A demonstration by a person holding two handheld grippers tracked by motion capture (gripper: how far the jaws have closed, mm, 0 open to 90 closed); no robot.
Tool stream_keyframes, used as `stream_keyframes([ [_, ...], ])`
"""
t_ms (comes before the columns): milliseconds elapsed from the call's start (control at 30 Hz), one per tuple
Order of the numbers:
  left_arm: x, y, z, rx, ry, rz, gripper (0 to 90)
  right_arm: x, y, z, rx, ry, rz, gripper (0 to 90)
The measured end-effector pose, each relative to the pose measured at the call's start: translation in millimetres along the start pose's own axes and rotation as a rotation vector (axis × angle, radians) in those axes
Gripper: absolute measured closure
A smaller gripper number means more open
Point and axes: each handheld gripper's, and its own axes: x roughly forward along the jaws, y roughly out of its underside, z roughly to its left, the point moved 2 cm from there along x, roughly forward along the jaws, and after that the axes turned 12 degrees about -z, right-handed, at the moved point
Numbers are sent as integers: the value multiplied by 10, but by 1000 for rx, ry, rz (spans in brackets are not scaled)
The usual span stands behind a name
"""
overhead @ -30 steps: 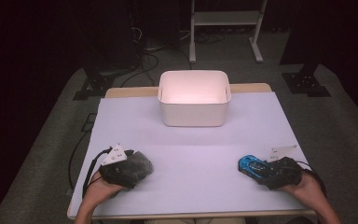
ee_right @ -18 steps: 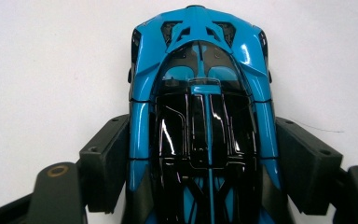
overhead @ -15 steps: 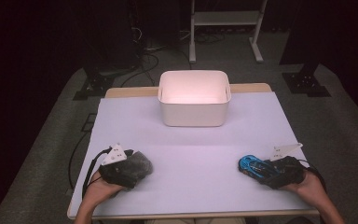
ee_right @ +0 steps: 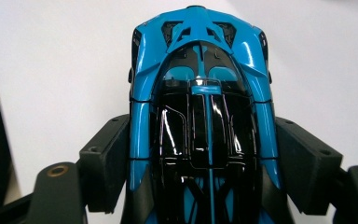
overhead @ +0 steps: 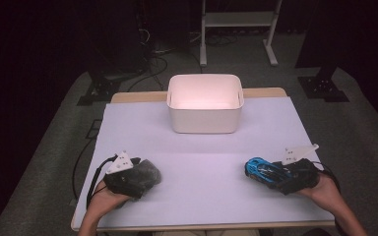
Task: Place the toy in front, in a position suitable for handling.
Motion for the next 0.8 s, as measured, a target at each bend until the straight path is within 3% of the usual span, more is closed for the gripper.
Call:
stream_keyframes([
  [167, -10, -3, 1, 0, 1, -3, 27, 61, -227, 43, -40, -36, -9, 250],
  [200, -14, -1, 5, -2, 1, -6, 27, 118, -352, 72, -65, -59, -12, 251],
  [500, -33, 6, 22, -3, 0, -5, 27, 353, -733, 155, -150, -128, -9, 250],
  [533, -38, 9, 25, -6, -1, -8, 27, 439, -813, 187, -167, -150, -4, 250],
  [767, -56, 8, 34, -5, -1, -6, 27, 684, -933, 286, -202, -203, 4, 255],
  [800, -56, 9, 36, -6, -1, -7, 28, 787, -948, 325, -216, -230, 17, 271],
])
